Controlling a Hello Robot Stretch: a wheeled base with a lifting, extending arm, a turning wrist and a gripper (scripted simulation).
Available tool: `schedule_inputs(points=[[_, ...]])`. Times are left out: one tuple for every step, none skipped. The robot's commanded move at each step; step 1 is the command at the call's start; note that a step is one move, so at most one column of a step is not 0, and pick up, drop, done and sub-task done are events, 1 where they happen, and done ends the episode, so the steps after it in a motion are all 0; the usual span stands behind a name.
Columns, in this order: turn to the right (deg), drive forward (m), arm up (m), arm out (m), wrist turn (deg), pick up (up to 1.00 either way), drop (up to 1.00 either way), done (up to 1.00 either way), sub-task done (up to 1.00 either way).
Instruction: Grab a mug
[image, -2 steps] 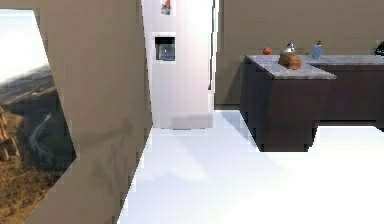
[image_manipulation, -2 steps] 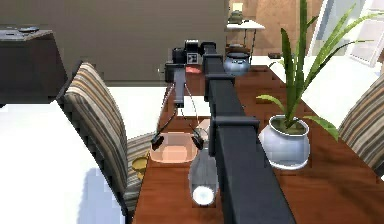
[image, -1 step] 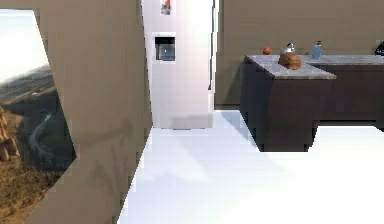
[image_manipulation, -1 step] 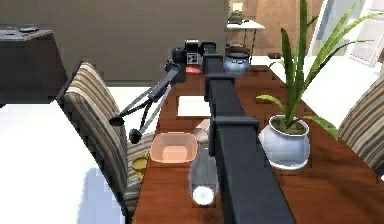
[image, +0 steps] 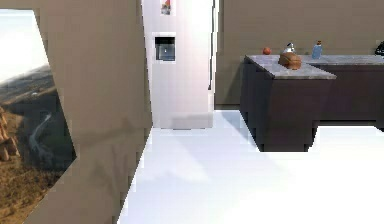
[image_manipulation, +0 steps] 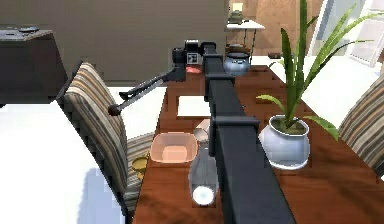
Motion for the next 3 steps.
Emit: schedule_inputs(points=[[0.0, 0.0, 0.0, 0.0, 45.0, 0.0, 0.0, 0.0, 0.0], [0.0, 0.0, 0.0, 0.0, 45.0, 0.0, 0.0, 0.0, 0.0], [0.0, 0.0, 0.0, 0.0, 45.0, 0.0, 0.0, 0.0, 0.0]])
